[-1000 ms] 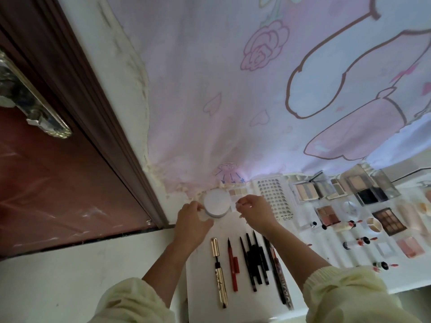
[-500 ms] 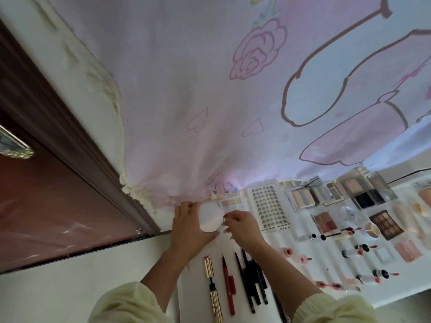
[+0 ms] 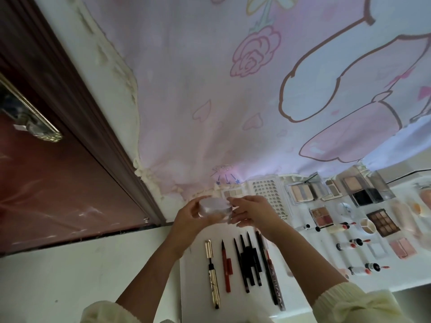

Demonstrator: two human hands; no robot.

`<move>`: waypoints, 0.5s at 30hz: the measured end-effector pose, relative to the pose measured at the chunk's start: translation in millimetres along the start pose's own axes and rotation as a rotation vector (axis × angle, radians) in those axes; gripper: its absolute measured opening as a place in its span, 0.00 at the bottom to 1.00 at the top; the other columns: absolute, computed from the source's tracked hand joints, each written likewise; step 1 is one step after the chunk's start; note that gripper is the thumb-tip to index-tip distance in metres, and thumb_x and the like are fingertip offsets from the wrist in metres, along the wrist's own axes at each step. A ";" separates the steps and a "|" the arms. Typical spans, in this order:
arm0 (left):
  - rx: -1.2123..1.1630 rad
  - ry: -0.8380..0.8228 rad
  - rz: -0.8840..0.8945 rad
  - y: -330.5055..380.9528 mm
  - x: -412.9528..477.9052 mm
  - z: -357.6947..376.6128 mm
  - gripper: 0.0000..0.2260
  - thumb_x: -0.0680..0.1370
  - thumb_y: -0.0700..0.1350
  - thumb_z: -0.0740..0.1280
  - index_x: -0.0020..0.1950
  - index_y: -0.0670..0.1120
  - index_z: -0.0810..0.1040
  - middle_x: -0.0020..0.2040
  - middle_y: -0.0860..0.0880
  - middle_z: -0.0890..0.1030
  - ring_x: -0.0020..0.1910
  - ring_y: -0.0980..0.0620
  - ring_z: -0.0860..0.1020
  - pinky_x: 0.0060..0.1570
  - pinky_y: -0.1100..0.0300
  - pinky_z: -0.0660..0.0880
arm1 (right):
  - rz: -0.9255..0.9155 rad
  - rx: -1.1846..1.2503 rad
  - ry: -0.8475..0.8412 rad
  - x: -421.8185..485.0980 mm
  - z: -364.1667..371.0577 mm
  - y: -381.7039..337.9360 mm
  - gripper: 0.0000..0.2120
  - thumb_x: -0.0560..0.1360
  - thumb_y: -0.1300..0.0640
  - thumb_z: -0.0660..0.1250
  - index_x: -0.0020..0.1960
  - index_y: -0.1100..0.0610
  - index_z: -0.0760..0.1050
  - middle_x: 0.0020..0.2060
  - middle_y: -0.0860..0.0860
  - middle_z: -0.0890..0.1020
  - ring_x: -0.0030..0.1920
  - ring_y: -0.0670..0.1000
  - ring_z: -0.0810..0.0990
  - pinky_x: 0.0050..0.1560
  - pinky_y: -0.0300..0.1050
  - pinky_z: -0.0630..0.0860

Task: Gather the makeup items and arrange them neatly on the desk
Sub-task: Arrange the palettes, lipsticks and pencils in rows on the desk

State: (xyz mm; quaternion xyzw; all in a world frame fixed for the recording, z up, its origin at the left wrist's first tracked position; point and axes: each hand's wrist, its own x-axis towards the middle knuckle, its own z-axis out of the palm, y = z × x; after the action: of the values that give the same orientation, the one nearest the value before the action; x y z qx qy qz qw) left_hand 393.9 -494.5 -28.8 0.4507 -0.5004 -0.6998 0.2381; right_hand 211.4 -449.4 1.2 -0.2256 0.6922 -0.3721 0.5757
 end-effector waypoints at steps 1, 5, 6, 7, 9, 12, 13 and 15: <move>-0.074 0.001 -0.017 -0.9 -3.6 1.9 0.23 0.66 0.48 0.80 0.59 0.48 0.78 0.51 0.52 0.84 0.52 0.53 0.81 0.53 0.58 0.78 | -0.005 0.010 -0.020 -7.0 -1.8 -0.9 0.17 0.74 0.53 0.72 0.51 0.68 0.79 0.39 0.63 0.84 0.38 0.58 0.84 0.36 0.44 0.80; -0.329 -0.007 -0.119 0.7 -12.2 14.4 0.24 0.68 0.50 0.75 0.61 0.42 0.76 0.55 0.45 0.83 0.54 0.48 0.81 0.62 0.50 0.75 | -0.038 0.016 -0.052 -29.3 -5.5 -3.9 0.19 0.75 0.52 0.71 0.52 0.69 0.78 0.39 0.64 0.84 0.39 0.60 0.85 0.36 0.44 0.81; -0.368 -0.011 -0.130 2.9 -15.0 18.7 0.24 0.69 0.50 0.73 0.61 0.41 0.76 0.56 0.43 0.82 0.54 0.46 0.81 0.60 0.50 0.76 | -0.055 -0.013 -0.050 -34.9 -6.4 -5.0 0.18 0.75 0.52 0.71 0.52 0.69 0.78 0.39 0.63 0.85 0.37 0.59 0.85 0.35 0.43 0.81; -0.406 -0.008 -0.140 5.0 -16.8 21.6 0.24 0.70 0.51 0.73 0.61 0.40 0.76 0.56 0.41 0.82 0.53 0.45 0.81 0.58 0.51 0.77 | -0.078 -0.063 -0.045 -38.3 -7.1 -6.1 0.18 0.75 0.52 0.70 0.51 0.68 0.78 0.38 0.62 0.85 0.36 0.58 0.85 0.34 0.42 0.80; -0.447 0.009 -0.147 7.1 -20.1 26.5 0.28 0.69 0.55 0.75 0.61 0.39 0.76 0.55 0.40 0.82 0.52 0.42 0.82 0.54 0.51 0.79 | -0.143 -0.198 -0.030 -45.1 -9.8 -8.1 0.16 0.76 0.51 0.70 0.49 0.66 0.78 0.37 0.58 0.85 0.33 0.54 0.83 0.31 0.41 0.78; -0.503 0.015 -0.170 10.4 -25.4 32.5 0.27 0.71 0.58 0.72 0.61 0.41 0.78 0.57 0.38 0.81 0.55 0.40 0.81 0.57 0.45 0.78 | -0.245 -0.373 0.035 -53.1 -15.0 -10.1 0.15 0.74 0.48 0.71 0.46 0.61 0.79 0.35 0.52 0.85 0.31 0.47 0.82 0.30 0.38 0.75; -0.533 0.021 -0.182 11.8 -27.2 34.7 0.25 0.72 0.57 0.70 0.61 0.42 0.77 0.57 0.38 0.81 0.55 0.40 0.81 0.58 0.42 0.77 | -0.286 -0.417 0.070 -55.3 -17.0 -10.2 0.14 0.74 0.47 0.72 0.46 0.59 0.80 0.35 0.50 0.85 0.32 0.45 0.81 0.32 0.38 0.76; -0.574 0.037 -0.202 13.6 -29.6 37.7 0.24 0.73 0.57 0.68 0.62 0.42 0.77 0.57 0.38 0.81 0.55 0.40 0.81 0.58 0.40 0.76 | -0.382 -0.527 0.120 -61.1 -19.7 -12.4 0.12 0.72 0.44 0.72 0.47 0.53 0.80 0.39 0.45 0.83 0.38 0.43 0.80 0.39 0.37 0.76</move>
State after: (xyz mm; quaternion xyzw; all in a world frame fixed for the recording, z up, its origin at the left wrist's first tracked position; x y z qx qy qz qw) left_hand 373.7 -458.2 -1.2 0.4251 -0.2304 -0.8244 0.2942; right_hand 205.3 -406.9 50.4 -0.4704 0.7423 -0.2942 0.3757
